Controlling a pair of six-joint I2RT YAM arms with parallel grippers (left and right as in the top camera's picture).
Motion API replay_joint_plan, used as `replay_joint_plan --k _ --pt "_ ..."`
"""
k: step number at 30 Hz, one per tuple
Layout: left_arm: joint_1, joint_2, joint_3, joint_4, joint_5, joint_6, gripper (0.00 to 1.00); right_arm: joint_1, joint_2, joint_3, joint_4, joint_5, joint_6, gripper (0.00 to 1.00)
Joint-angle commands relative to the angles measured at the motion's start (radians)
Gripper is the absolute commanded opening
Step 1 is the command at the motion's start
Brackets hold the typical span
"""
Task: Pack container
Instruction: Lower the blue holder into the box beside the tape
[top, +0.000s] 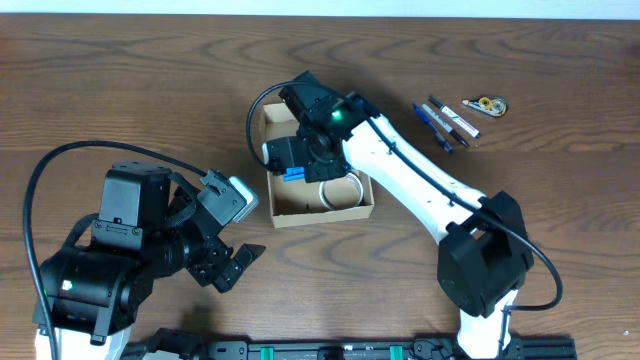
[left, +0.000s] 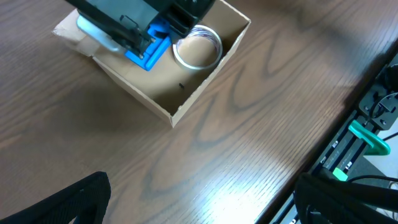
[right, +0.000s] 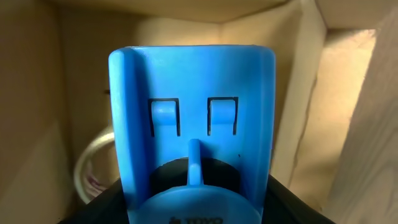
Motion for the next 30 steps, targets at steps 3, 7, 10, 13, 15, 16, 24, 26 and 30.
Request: replay_joint_plan --k 3,7,10,13,15,16,24,26,30 --pt "0.006 -0.002 0.027 -0.002 0.015 0.017 0.95 -0.010 0.069 -0.006 0.020 0.016 -0.025 0.37" --pt "0.006 -0.002 0.027 -0.002 0.015 0.017 0.95 -0.004 0.087 -0.006 0.022 0.016 -0.022 0.37" --pt "0.006 -0.002 0.027 -0.003 0.015 0.017 0.95 0.001 0.087 -0.006 0.029 0.015 -0.022 0.36" --pt "0.006 -0.002 0.027 -0.003 0.015 0.017 0.95 0.001 0.087 -0.006 0.045 0.014 -0.022 0.38" --pt "0.006 -0.002 0.027 -0.002 0.015 0.017 0.95 0.001 0.087 -0.006 0.058 0.014 -0.020 0.39" --pt "0.006 -0.002 0.027 -0.002 0.015 0.017 0.95 0.001 0.087 -0.006 0.064 0.015 -0.017 0.41" --pt "0.006 -0.002 0.027 -0.002 0.015 0.017 0.95 0.002 0.087 -0.006 0.078 0.014 -0.011 0.57" --pt "0.006 -0.002 0.027 -0.003 0.015 0.017 0.95 0.003 0.087 -0.006 0.079 0.015 -0.002 0.60" --pt "0.006 -0.002 0.027 -0.002 0.015 0.017 0.95 0.007 0.087 -0.006 0.078 0.015 0.005 0.65"
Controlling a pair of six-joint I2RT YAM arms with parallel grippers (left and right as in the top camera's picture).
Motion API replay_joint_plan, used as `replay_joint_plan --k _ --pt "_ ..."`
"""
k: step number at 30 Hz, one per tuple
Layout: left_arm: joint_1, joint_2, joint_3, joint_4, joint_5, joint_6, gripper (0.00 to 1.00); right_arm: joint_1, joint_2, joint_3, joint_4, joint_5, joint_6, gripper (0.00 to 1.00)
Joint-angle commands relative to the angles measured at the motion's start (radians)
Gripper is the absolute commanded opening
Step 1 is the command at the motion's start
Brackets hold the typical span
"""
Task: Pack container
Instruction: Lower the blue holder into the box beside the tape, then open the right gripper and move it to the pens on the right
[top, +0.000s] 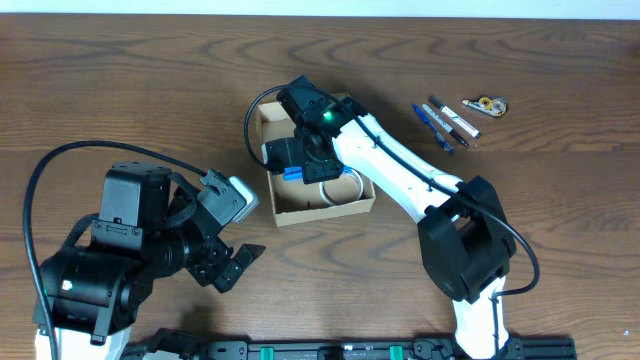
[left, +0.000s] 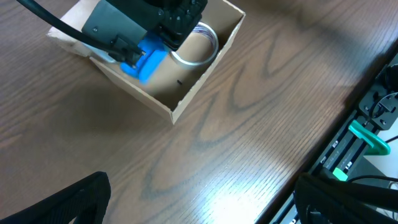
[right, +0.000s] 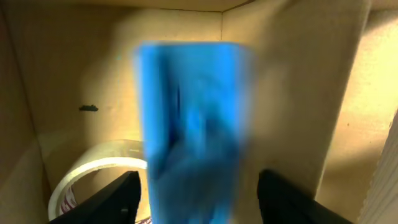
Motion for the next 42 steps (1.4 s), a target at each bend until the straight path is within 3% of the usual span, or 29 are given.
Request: replay_joint_plan --k 1,10,17,25,33,42 --pt "0.006 -0.002 0.027 -0.003 0.016 0.017 0.95 0.013 -0.002 0.000 0.001 0.000 0.008 0.67" --pt "0.006 -0.002 0.027 -0.003 0.016 0.017 0.95 0.034 -0.008 0.006 -0.001 0.026 0.036 0.62" --pt "0.006 -0.002 0.027 -0.003 0.016 0.017 0.95 0.077 -0.079 0.042 -0.037 0.090 0.117 0.57" --pt "0.006 -0.002 0.027 -0.003 0.016 0.017 0.95 0.063 -0.217 0.044 -0.063 0.142 0.281 0.59" --pt "0.006 -0.002 0.027 -0.003 0.016 0.017 0.95 -0.022 -0.319 0.044 -0.069 0.183 0.513 0.61" --pt "0.006 -0.002 0.027 -0.003 0.016 0.017 0.95 -0.223 -0.347 0.044 -0.104 0.183 0.747 0.61"
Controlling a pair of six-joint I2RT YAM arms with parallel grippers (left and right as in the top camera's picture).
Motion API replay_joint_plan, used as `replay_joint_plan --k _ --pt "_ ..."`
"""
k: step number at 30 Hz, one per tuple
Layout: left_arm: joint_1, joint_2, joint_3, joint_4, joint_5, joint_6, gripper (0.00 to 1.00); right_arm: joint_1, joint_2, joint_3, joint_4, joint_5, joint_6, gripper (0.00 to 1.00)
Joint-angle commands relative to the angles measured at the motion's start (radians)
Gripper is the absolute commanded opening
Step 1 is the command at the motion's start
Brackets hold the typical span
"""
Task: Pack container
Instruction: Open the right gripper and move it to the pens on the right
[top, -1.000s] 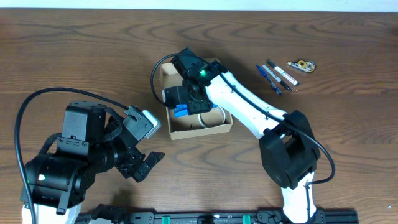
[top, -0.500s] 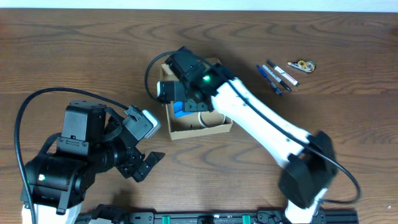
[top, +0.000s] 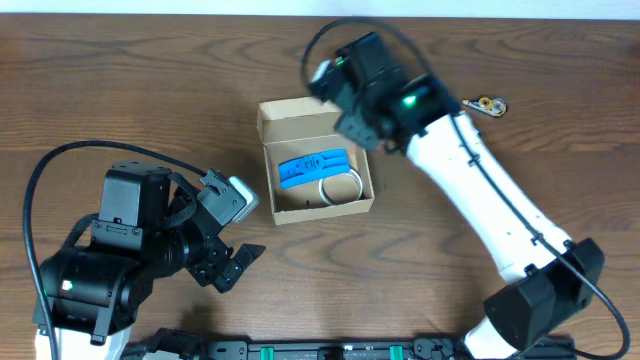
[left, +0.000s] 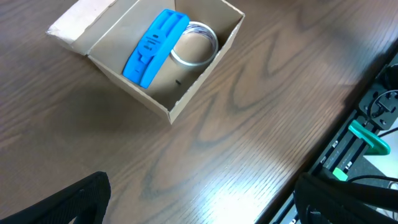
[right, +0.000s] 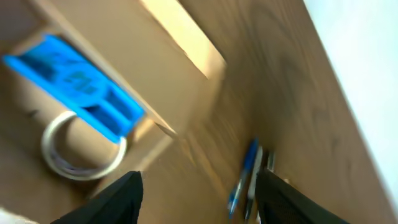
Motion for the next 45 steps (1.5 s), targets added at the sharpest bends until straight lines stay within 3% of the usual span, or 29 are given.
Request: replay_joint_plan --k 1,3,9,10,11,18,26,34,45 --pt "0.006 -0.002 0.027 -0.002 0.015 0.017 0.95 -0.085 -0.026 0.015 -0.010 0.014 0.164 0.64" --pt "0.006 -0.002 0.027 -0.002 0.015 0.017 0.95 -0.129 -0.026 0.015 -0.010 0.014 0.220 0.73" --pt "0.006 -0.002 0.027 -0.003 0.015 0.017 0.95 -0.258 -0.026 0.015 0.010 0.014 0.309 0.83" --pt "0.006 -0.002 0.027 -0.002 0.015 0.017 0.95 -0.277 -0.026 0.015 0.021 0.017 0.308 0.96" --pt "0.006 -0.002 0.027 -0.002 0.015 0.017 0.95 -0.294 -0.026 0.015 0.032 0.018 0.308 0.99" --pt "0.006 -0.002 0.027 -0.002 0.015 0.017 0.95 -0.373 -0.026 0.014 0.046 -0.003 0.423 0.99" --pt "0.006 -0.002 0.027 -0.002 0.015 0.017 0.95 -0.383 -0.001 -0.082 0.185 -0.077 0.325 0.99" --pt "0.006 -0.002 0.027 -0.003 0.015 0.017 0.95 -0.402 0.132 -0.101 0.282 -0.115 0.269 0.99" --pt "0.006 -0.002 0.027 -0.002 0.015 0.017 0.95 -0.426 0.274 -0.101 0.344 -0.166 0.262 0.94"
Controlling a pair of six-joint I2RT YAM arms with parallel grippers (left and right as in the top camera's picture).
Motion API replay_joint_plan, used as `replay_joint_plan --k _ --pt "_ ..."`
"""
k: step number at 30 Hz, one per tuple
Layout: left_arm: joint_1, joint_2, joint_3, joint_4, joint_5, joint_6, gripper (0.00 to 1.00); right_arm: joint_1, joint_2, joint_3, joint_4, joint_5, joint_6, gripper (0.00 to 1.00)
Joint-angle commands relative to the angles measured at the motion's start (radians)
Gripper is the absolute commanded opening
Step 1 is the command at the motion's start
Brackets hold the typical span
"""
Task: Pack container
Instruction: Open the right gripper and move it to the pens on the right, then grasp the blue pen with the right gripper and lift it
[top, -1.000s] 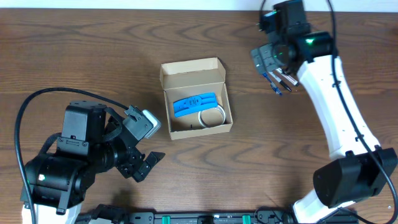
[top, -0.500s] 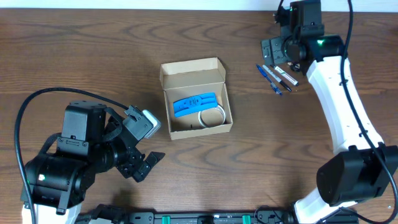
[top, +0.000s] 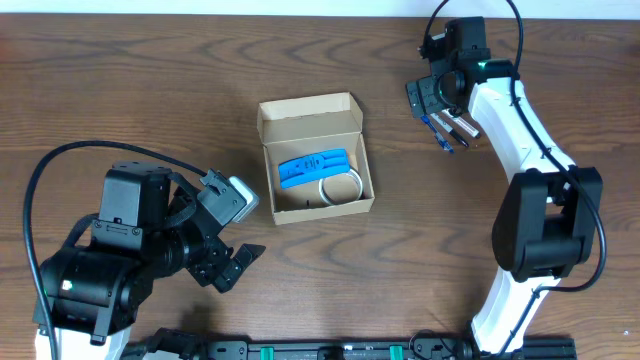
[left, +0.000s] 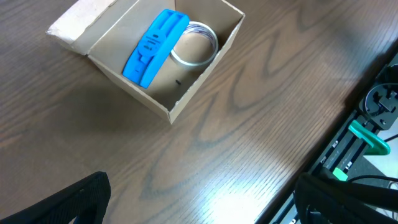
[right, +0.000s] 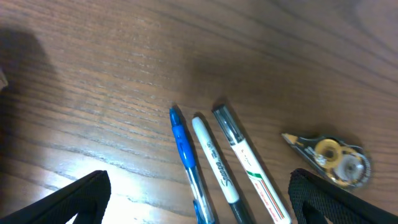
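An open cardboard box (top: 312, 112) sits mid-table holding a blue stapler-like tool (top: 313, 166) and a clear tape ring (top: 338, 188); both also show in the left wrist view, tool (left: 154, 46), ring (left: 196, 52). At the far right lie a blue pen (right: 186, 155), a white marker (right: 213, 160), a second marker (right: 245, 162) and a correction tape (right: 329, 155). My right gripper (right: 199, 199) hovers open over the pens, empty. My left gripper (left: 199, 205) is open near the front edge, empty.
The box's flap (left: 78, 22) stands open toward the far side. The table's front edge and a rail with green clips (left: 367, 140) lie at the right of the left wrist view. Bare wood lies between the box and the pens.
My right gripper has moved from beside the box's far right corner to above the pens at the far right. The box, its contents and my left arm are unchanged.
My right gripper held the blue tool down inside the box beside the tape ring. A second later it was still in the box with the tool. Then the tool lay loose in the box and the gripper was open above it. Now it is over the pens.
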Motion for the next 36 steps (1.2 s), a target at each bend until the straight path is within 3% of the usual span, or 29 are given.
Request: replay_joint_plan --k 1,4,8,36 --pt "0.006 -0.002 0.027 -0.003 0.015 0.017 0.95 -0.017 0.030 -0.002 0.011 -0.035 -0.014 0.93" --pt "0.006 -0.002 0.027 -0.003 0.015 0.017 0.95 -0.023 0.048 -0.002 0.011 -0.040 -0.014 0.82" --pt "0.006 -0.002 0.027 -0.003 0.015 0.017 0.95 -0.024 0.072 -0.002 0.019 -0.047 -0.014 0.78" --pt "0.006 -0.002 0.027 -0.003 0.015 0.017 0.95 -0.038 0.114 -0.095 -0.005 -0.067 -0.059 0.64"
